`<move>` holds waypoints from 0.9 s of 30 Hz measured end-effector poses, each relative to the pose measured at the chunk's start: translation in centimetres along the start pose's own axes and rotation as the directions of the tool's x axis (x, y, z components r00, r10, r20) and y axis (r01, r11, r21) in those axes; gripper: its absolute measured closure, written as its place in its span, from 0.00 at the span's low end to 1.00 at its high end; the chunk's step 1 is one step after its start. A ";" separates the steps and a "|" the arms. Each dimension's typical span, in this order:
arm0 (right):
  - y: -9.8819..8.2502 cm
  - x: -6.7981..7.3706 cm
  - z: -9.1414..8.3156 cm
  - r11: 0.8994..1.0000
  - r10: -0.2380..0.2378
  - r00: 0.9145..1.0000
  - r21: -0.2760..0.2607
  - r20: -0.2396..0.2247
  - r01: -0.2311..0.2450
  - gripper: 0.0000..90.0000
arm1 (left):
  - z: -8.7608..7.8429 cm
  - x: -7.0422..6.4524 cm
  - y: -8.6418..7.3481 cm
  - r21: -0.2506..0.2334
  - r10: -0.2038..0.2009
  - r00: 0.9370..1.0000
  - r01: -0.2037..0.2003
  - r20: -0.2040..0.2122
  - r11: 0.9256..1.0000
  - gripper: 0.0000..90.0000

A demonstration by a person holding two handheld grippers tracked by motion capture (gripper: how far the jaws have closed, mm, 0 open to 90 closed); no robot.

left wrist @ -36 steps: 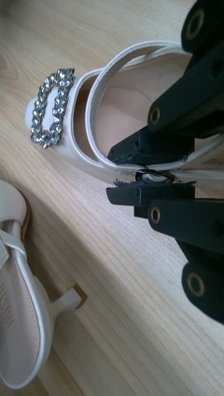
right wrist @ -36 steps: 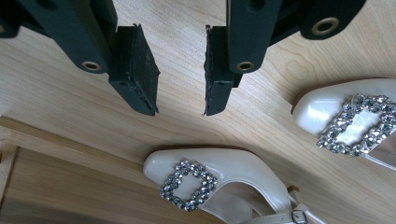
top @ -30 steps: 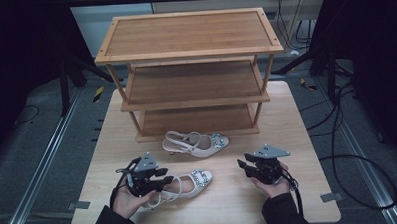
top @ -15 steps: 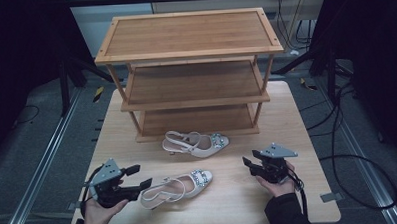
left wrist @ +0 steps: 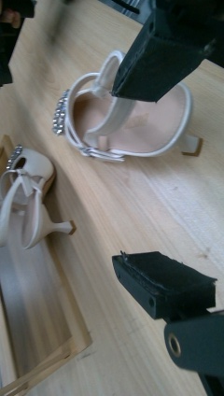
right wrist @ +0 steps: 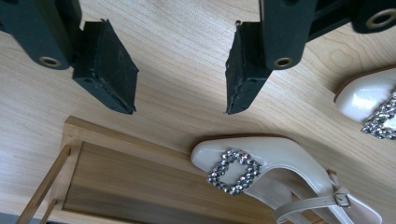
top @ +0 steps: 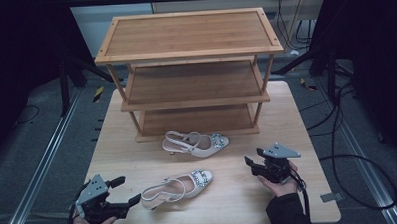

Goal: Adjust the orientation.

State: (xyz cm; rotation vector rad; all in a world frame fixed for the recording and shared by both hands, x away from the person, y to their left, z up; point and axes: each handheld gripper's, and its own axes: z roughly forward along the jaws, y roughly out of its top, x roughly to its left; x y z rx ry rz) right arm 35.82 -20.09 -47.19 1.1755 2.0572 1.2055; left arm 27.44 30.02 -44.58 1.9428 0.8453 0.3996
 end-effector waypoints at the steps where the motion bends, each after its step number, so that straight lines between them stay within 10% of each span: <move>1: 0.0 0.0 0.0 1.000 -0.002 1.000 0.000 0.001 0.002 0.46 | 0.1 -0.1 -0.1 0.007 0.002 1.000 -0.002 0.004 1.000 0.15; 13: -0.3 -0.5 -0.1 1.000 0.009 1.000 -0.004 0.016 -0.009 0.41 | 0.2 -1.2 -1.2 0.062 0.045 0.998 -0.047 0.043 0.997 0.10; 27: -0.4 -0.5 0.1 1.000 0.004 1.000 0.002 0.014 -0.005 0.39 | 4.4 -2.8 -1.1 0.140 0.052 0.996 -0.061 0.068 0.988 0.12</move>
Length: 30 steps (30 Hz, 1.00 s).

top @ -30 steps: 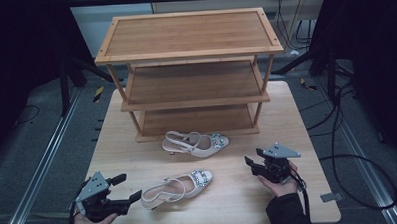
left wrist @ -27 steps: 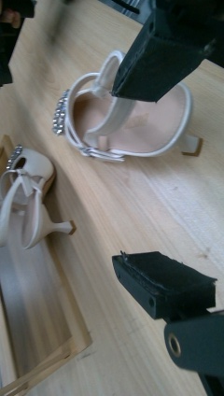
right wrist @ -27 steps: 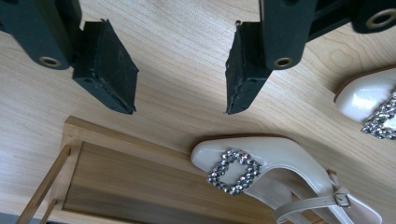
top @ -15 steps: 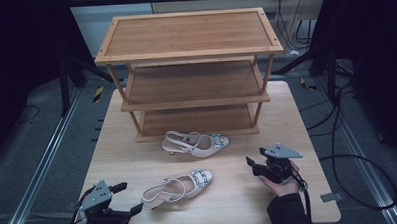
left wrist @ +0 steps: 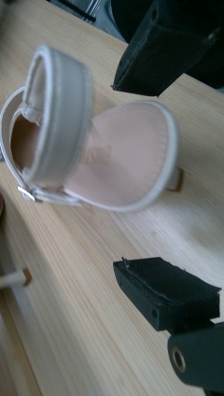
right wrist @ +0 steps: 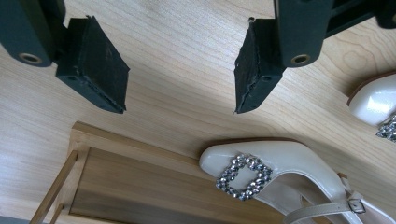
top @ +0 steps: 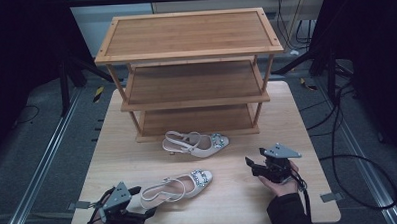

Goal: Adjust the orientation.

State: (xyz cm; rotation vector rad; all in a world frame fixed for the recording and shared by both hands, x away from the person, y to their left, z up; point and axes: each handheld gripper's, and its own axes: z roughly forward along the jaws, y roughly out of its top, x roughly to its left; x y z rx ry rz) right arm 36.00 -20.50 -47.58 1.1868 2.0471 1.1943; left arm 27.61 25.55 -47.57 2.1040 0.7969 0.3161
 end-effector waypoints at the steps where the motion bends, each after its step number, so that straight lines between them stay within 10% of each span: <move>1: 0.0 0.0 -0.1 1.000 0.009 1.000 -0.001 -0.003 -0.009 0.39 | 0.8 -0.3 0.3 0.012 0.017 1.000 -0.017 0.005 1.000 0.12; 30: 0.0 -0.3 0.5 1.000 0.012 1.000 0.006 -0.001 -0.012 0.38 | 3.4 -0.2 1.5 0.013 0.000 0.998 0.000 0.056 1.000 0.36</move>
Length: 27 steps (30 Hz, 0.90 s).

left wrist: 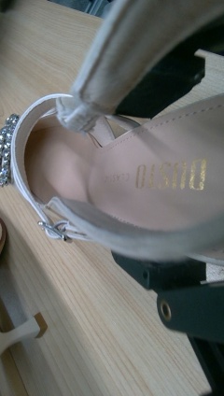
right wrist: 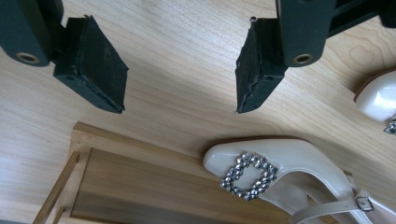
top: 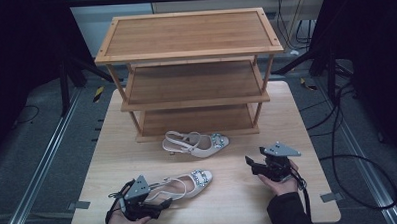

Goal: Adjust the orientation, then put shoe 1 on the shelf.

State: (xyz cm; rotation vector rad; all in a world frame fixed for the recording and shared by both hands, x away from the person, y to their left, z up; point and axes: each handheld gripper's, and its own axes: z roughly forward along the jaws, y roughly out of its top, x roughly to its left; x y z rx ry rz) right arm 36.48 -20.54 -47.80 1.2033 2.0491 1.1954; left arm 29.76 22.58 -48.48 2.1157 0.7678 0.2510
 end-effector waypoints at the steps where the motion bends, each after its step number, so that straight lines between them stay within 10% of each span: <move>1: 0.0 0.0 0.0 1.000 -0.003 1.000 -0.001 0.002 0.003 0.38 | 0.0 0.0 0.0 -0.003 -0.008 1.000 0.008 -0.001 1.000 0.39; 27: -0.4 -1.0 -0.7 1.000 0.022 0.999 -0.009 0.025 -0.022 0.38 | -4.1 0.5 -0.5 -0.067 -0.087 0.993 0.082 -0.085 0.994 0.44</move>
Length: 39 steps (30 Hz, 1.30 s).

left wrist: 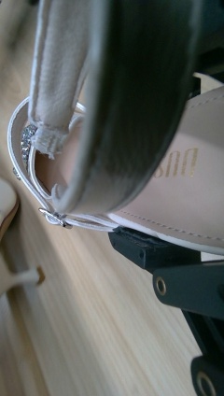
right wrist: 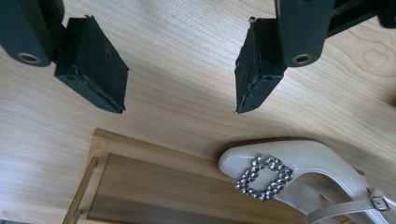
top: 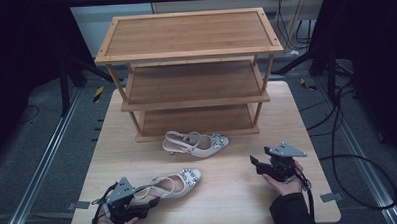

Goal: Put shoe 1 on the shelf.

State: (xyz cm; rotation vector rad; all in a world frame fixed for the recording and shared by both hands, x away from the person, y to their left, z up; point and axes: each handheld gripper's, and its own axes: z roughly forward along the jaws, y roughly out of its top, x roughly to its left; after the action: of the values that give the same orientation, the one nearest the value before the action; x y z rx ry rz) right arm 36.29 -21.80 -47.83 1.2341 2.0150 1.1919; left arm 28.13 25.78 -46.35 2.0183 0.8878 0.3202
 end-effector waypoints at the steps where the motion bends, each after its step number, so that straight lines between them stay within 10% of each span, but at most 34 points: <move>1: 0.0 0.0 0.0 1.000 0.000 1.000 -0.002 -0.001 0.000 0.39 | -0.2 0.1 0.0 -0.007 -0.005 1.000 0.004 -0.007 1.000 0.44; 11: -0.1 -0.3 -0.1 1.000 0.013 1.000 -0.001 0.009 -0.013 0.39 | -3.7 2.5 0.4 -0.101 -0.077 0.992 0.067 -0.098 0.993 0.44; 21: -0.1 -0.3 0.0 1.000 0.016 1.000 -0.001 0.008 -0.016 0.39 | -6.3 6.5 1.5 -0.179 -0.163 0.949 0.117 -0.270 0.977 0.44; 31: -0.1 -0.3 0.1 1.000 0.013 1.000 0.001 0.011 -0.013 0.39 | -2.1 9.3 3.7 -0.139 -0.179 0.920 0.138 -0.349 0.981 0.44; 39: -0.1 -0.4 0.2 1.000 0.005 1.000 0.005 0.010 -0.005 0.39 | 1.9 9.9 5.4 -0.126 -0.181 0.914 0.144 -0.364 0.981 0.44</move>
State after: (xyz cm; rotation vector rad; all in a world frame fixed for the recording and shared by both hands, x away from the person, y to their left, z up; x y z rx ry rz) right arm 36.52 -22.08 -48.02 1.2456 2.0100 1.1815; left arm 38.73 29.51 -44.12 1.8068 1.2441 0.6574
